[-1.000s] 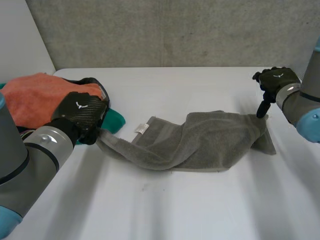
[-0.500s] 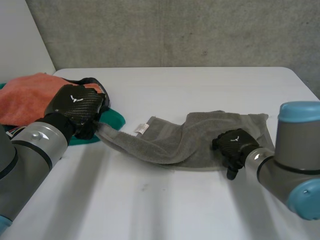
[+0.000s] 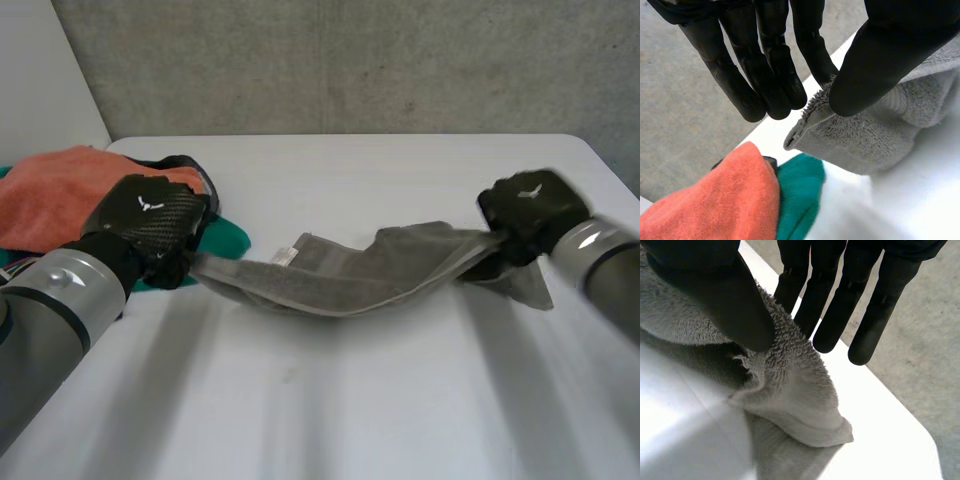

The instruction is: Fold the laundry.

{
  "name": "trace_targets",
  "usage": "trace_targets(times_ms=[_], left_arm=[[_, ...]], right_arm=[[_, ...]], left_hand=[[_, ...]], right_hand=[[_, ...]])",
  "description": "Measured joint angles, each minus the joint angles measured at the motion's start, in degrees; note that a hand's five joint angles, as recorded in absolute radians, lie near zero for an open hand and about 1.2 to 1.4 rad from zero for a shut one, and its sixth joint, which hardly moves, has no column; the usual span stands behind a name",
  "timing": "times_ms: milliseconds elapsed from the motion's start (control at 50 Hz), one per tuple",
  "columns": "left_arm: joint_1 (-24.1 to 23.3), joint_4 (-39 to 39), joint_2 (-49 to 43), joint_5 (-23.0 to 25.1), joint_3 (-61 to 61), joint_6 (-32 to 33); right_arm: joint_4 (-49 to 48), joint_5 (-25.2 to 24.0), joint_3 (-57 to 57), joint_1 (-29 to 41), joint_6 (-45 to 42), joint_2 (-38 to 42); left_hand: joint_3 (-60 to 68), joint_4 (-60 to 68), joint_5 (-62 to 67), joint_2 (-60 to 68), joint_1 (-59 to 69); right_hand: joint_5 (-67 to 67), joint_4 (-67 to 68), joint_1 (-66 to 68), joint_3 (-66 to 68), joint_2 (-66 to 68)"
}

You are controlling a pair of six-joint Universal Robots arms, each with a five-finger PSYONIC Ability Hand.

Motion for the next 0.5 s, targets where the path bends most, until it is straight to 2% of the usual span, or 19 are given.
trace_targets(times_ms=[40,80,120,140,180,240,360,440,500], left_arm=[[-0.3,-2.8,0.4,0.4,0.7,0.8],[-0.4,-4.3,0.4,0.6,1.1,1.4],[-0.7,-7.0,-0.7,0.7,2.2,2.7],[-0.7,-7.6,-1.1,0.7,2.4,3.0],[-0.8,-9.4,-3.5,0.7,3.6,4.0],[-0.9,-11.1,-8.7,0.6,6.1,5.1],[-2.0,-12.3,-23.2,-1.7,16.5,6.6],[-3.0,-10.9,-29.5,-4.3,28.7,7.3],[-3.1,-5.8,-30.9,-6.7,41.9,6.8]], right_arm=[[12.3,-3.0,-4.2,-2.8,-3.6,-3.4],[17.9,-4.1,-6.2,-4.0,-5.3,-4.0],[30.5,-5.7,-10.3,-6.0,-10.2,-3.2],[31.7,-5.8,-10.6,-6.1,-10.8,-3.1],[40.2,-6.2,-13.0,-7.1,-15.4,-1.0],[45.8,-5.5,-14.6,-7.5,-20.5,2.2],[44.7,-1.8,-16.7,-6.8,-25.6,11.2],[37.3,1.1,-23.0,-5.0,-24.7,16.5],[25.9,4.8,-34.0,-3.6,-20.4,19.1]], left_hand=[[0.0,0.0,0.0,0.0,0.0],[0.0,0.0,0.0,0.0,0.0],[0.0,0.0,0.0,0.0,0.0],[0.0,0.0,0.0,0.0,0.0],[0.0,0.0,0.0,0.0,0.0],[0.2,0.0,0.0,0.0,0.0],[0.2,0.0,0.0,0.2,0.0],[0.2,0.0,0.0,0.2,0.0],[0.2,0.2,0.0,0.2,0.0]], right_hand=[[0.0,0.0,0.0,0.0,0.0],[0.0,0.0,0.0,0.0,0.0],[0.0,0.0,0.0,0.1,0.0],[0.0,0.0,0.0,0.1,0.0],[0.0,0.0,0.0,0.3,0.0],[0.0,0.0,0.0,0.3,0.0],[0.0,0.0,0.0,0.3,0.0],[0.0,0.0,0.0,0.3,0.0],[0.5,0.1,0.0,0.3,0.0]])
